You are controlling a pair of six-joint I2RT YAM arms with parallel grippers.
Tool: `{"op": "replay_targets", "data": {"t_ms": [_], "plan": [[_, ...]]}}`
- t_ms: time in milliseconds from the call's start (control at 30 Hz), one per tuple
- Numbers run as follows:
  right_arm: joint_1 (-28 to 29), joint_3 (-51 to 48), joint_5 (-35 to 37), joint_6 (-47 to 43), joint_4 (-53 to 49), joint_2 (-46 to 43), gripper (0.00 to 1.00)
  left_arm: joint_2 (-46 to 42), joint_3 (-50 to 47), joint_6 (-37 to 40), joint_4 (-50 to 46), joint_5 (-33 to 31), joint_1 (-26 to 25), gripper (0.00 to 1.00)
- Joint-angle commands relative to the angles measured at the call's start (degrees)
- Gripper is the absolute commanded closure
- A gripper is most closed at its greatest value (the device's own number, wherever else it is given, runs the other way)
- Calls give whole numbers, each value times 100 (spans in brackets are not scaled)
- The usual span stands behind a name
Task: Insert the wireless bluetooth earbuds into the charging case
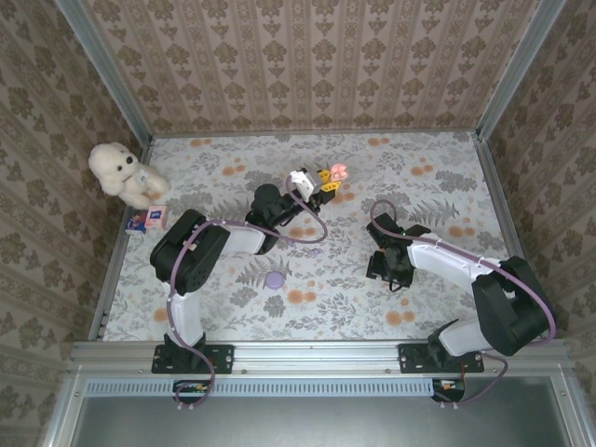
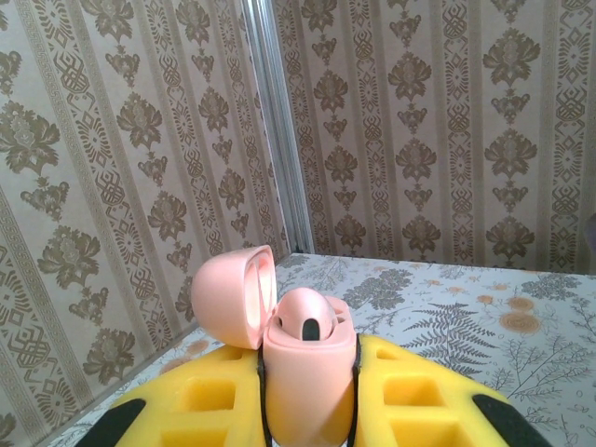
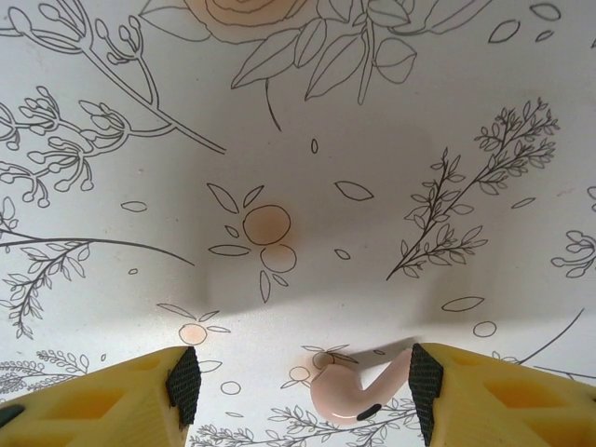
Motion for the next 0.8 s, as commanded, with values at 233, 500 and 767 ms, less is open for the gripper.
{"op": "replay_targets", "data": {"t_ms": [233,500,767], "plan": [[1,68,30,-312,129,311,36,-208,35,-134,229,4,40,100],[7,-220,-494,-222,228,63,38,-200,64,-132,225,13,44,100],[17,-479,-698,-75,109,-375,39,-169,78,-143,225,13,36,100]]}}
